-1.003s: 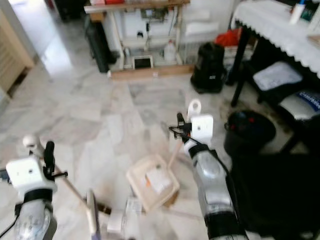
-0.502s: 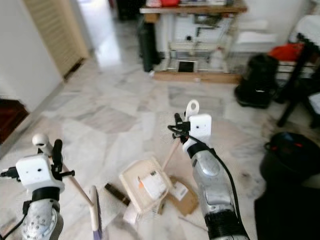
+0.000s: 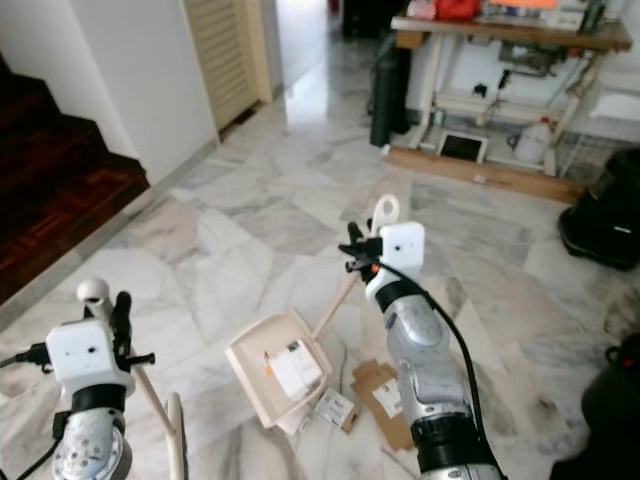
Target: Sweep floor
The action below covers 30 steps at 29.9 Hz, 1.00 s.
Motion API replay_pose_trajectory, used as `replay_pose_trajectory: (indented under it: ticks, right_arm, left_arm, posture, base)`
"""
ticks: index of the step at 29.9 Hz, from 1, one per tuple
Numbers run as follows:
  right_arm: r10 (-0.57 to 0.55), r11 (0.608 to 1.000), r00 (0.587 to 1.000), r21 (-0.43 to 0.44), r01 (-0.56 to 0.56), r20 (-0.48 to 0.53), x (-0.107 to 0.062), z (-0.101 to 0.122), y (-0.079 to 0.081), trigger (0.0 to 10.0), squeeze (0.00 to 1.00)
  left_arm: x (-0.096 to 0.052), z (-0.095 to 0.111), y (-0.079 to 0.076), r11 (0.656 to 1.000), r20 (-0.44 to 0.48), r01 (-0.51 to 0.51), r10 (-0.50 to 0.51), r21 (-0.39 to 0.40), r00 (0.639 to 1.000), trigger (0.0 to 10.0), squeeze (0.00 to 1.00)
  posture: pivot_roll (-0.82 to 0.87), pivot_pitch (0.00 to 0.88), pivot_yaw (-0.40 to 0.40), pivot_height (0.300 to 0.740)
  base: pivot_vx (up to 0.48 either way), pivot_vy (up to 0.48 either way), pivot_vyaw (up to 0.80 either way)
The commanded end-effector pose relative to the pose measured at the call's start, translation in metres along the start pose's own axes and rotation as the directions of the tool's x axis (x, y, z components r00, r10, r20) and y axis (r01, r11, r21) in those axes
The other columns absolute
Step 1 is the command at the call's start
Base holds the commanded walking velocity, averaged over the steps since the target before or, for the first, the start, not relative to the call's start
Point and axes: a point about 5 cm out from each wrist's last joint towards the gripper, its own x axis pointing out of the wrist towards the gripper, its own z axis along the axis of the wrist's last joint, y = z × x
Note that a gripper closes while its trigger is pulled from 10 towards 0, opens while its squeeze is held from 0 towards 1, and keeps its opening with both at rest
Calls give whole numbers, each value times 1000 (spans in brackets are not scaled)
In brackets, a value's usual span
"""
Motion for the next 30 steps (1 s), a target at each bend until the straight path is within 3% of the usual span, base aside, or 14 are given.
replay_pose_trajectory:
  ticks: [1, 4, 18, 25, 30]
  right_arm:
    - [12, 1000, 999, -14, -11, 53, 6, 14, 4, 10000, 0]
    - [13, 1000, 999, -12, -13, 52, 5, 14, 5, 10000, 0]
    - [16, 1000, 999, 2, -16, 35, 4, 9, 9, 10000, 0]
    - [21, 1000, 999, -14, -22, -39, 5, 1, 11, 10000, 0]
    - [-4, 998, 995, 68, 11, -101, 8, -4, 11, 10000, 0]
  left_arm:
    - [2, 12, 1, 1000, 67, -4, 3, 5, 998, 10000, 0]
    - [3, 12, 2, 1000, 66, -3, 3, 7, 998, 10000, 0]
    - [3, 13, 5, 1000, 59, 2, -3, 21, 998, 10000, 0]
    - [3, 13, 5, 1000, 54, 1, -3, 27, 999, 10000, 0]
    - [2, 14, 6, 1000, 53, 0, -1, 30, 999, 10000, 0]
  posture:
    - [-197, 25, 20, 740]
    - [-195, 26, 24, 740]
    - [-183, 36, 35, 740]
    - [-179, 41, 37, 740]
    - [-175, 46, 37, 740]
  base:
    - [0, 0, 0]
    - [0, 0, 0]
    - [0, 0, 673]
    - [0, 0, 550]
    - [0, 0, 449]
